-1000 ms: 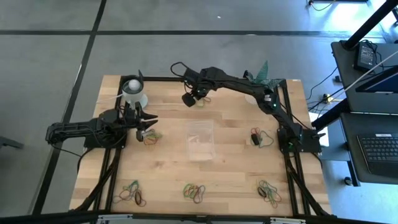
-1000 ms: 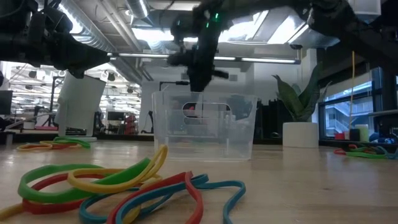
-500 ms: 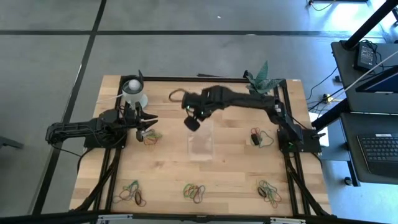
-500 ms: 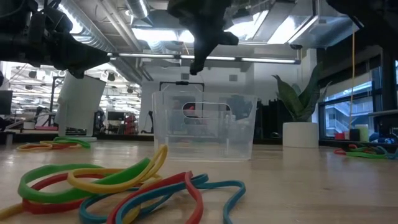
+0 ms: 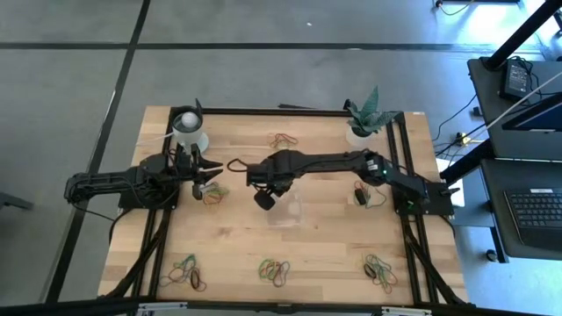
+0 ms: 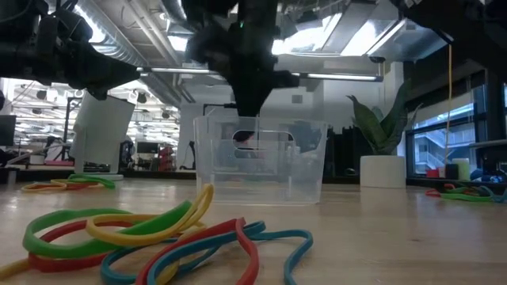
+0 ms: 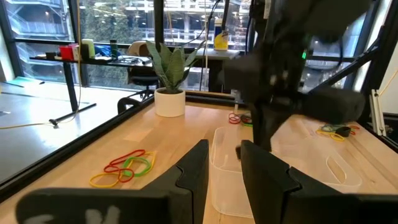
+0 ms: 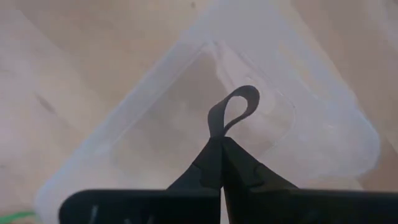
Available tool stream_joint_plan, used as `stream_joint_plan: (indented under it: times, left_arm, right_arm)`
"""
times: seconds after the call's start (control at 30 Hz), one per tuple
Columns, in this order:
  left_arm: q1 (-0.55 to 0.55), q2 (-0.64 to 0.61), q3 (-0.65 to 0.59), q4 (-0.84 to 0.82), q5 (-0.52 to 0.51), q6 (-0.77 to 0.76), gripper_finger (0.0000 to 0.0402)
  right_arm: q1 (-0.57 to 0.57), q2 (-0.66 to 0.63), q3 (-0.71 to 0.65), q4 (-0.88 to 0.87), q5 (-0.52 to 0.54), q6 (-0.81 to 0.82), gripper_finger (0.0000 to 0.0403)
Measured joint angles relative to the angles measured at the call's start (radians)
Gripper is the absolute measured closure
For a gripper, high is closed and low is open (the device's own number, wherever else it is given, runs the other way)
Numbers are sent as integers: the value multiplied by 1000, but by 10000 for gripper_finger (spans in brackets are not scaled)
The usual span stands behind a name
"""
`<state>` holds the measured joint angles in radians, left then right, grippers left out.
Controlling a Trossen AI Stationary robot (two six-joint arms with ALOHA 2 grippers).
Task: Pick and place rubber bands into bin
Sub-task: Put the black rubber band into the transparent bin
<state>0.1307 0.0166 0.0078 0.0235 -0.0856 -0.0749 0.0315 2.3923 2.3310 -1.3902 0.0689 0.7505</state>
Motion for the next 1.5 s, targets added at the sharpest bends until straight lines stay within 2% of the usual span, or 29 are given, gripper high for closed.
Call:
stream_joint_plan:
  times: [0.13,0.23,0.47,0.7,1.23,1.5]
  left_arm:
    - [0,0,0,2,0,0,313]
    - [0,0,0,3,0,0,313]
    - [0,0,0,3,1,0,313]
    - [0,0,0,3,1,-1,313]
    - [0,0,0,3,0,0,313]
    - [0,0,0,3,0,0,313]
  right_arm:
    - [5,24,-3,0,0,-5,403]
    - [5,24,-56,38,-4,-9,403]
    - [17,22,-170,134,-79,-12,403]
    - [34,21,-195,162,-64,7,400]
    - [48,-40,-194,126,2,34,301]
    - [51,-63,-193,113,1,38,280]
